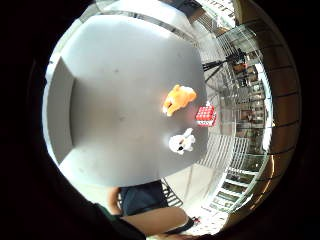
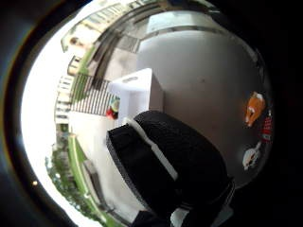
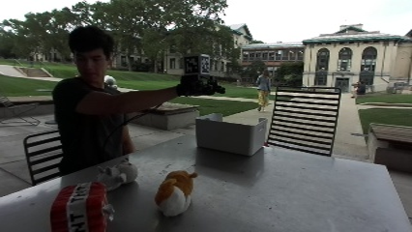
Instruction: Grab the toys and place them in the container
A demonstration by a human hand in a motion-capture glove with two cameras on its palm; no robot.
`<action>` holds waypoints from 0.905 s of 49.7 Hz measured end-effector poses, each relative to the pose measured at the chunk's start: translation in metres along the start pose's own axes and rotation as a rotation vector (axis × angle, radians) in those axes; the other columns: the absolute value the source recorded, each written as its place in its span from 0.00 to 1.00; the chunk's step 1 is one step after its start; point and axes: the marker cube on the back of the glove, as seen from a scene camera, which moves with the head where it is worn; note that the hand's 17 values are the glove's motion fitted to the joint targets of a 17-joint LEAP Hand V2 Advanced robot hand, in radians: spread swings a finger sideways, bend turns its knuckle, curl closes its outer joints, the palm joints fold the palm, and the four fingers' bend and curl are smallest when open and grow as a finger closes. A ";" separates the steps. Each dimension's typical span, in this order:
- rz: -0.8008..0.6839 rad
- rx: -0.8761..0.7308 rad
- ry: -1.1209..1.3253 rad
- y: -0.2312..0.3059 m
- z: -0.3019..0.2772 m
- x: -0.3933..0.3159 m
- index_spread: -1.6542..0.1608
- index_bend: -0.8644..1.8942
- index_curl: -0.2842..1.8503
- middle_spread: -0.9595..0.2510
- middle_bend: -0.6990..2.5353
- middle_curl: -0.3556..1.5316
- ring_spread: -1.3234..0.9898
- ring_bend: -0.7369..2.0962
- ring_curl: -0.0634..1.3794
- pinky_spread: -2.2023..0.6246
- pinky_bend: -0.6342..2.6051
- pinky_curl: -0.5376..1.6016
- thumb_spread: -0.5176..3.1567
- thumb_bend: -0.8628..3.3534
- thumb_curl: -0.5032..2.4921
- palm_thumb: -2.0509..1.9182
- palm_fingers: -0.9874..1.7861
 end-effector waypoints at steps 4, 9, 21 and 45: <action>-0.003 -0.002 -0.004 -0.001 0.000 0.004 0.85 0.40 0.18 0.77 0.28 0.23 0.52 0.31 0.05 0.76 0.32 0.30 0.31 0.18 0.16 0.48 0.37; -0.007 0.002 -0.006 -0.002 -0.001 0.011 0.83 0.40 0.20 0.76 0.29 0.25 0.50 0.31 0.06 0.75 0.32 0.33 0.37 0.18 0.17 0.48 0.36; -0.041 0.007 0.012 -0.004 -0.006 0.035 0.80 0.40 0.24 0.75 0.29 0.30 0.48 0.32 0.08 0.75 0.33 0.35 0.43 0.18 0.17 0.47 0.34; 0.026 -0.023 0.090 0.089 -0.008 0.188 0.79 0.37 0.29 0.75 0.29 0.35 0.48 0.32 0.12 0.77 0.33 0.39 0.40 0.17 0.17 0.46 0.34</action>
